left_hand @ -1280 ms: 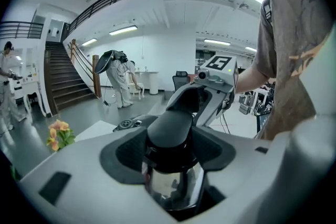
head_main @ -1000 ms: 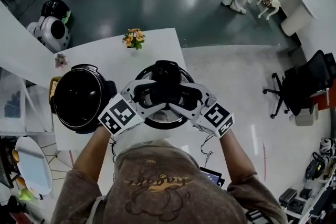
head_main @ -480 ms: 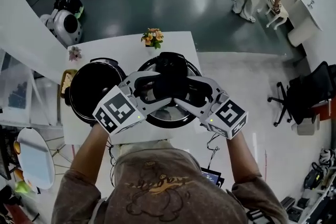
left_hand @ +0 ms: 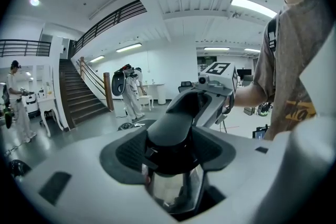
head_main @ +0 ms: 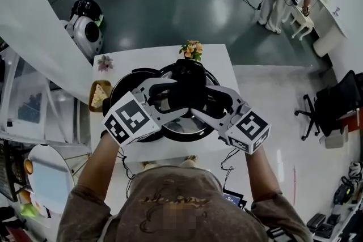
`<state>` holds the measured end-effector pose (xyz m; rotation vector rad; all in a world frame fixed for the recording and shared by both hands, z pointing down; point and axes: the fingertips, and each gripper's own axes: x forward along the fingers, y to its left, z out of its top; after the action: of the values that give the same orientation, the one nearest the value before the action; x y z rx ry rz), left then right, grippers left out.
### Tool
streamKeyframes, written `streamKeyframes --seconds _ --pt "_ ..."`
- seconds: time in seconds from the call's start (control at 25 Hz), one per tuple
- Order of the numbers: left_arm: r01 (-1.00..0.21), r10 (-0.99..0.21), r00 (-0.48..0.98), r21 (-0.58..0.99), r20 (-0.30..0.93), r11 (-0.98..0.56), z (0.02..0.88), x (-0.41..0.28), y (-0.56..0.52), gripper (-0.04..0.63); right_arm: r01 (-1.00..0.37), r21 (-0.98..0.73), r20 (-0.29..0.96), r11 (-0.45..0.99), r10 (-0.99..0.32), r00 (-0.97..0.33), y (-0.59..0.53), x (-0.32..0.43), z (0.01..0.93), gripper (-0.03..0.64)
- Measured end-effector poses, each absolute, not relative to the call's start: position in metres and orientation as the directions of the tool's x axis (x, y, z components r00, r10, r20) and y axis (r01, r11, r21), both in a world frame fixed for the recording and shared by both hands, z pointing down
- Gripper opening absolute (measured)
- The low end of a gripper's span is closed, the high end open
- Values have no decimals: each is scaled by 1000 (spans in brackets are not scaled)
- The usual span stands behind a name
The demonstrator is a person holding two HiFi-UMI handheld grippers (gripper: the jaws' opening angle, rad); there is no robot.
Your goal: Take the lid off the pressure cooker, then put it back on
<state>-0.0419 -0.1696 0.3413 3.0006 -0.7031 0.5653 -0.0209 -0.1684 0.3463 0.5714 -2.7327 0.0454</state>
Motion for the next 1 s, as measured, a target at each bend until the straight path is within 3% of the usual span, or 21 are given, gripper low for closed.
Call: streamKeyframes --seconds 0.52,1.0 --pt "-348 -350 865 -71 360 -935 353 -139 -154 272 -486 33 354 873 -465 -811 -149 -117 356 255" --pt "-288 -299 867 -90 398 -953 384 -179 -165 272 -530 41 393 847 -502 -771 -160 -158 387 255"
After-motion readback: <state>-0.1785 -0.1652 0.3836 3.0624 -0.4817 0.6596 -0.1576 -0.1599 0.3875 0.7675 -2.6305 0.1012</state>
